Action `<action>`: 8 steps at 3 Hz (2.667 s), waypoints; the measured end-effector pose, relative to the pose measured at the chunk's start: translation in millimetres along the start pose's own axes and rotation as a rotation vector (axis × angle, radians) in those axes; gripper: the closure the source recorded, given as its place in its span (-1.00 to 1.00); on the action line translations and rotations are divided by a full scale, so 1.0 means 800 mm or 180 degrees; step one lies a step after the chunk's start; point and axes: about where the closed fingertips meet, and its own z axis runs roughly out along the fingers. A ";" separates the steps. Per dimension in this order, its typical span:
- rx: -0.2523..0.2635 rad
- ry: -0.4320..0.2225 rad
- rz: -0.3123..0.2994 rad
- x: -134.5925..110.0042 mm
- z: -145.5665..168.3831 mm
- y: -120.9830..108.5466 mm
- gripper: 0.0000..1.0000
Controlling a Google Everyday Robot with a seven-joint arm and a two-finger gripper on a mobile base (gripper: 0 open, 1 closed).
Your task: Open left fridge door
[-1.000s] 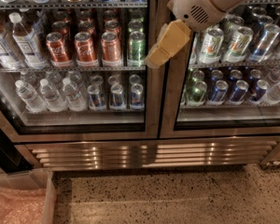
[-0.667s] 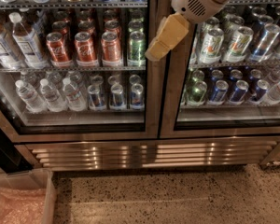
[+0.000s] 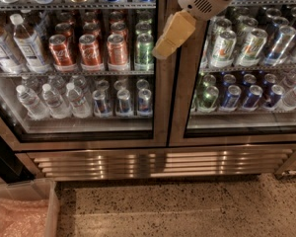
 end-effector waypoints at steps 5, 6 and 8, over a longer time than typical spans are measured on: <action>-0.0320 -0.0342 0.0007 -0.009 0.019 0.018 -0.67; -0.0320 -0.0342 0.0007 -0.009 0.019 0.018 -0.21; -0.0320 -0.0342 0.0007 -0.009 0.019 0.018 0.72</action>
Offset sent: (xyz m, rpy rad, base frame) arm -0.0031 0.0662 -0.0182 0.4036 0.1933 0.2198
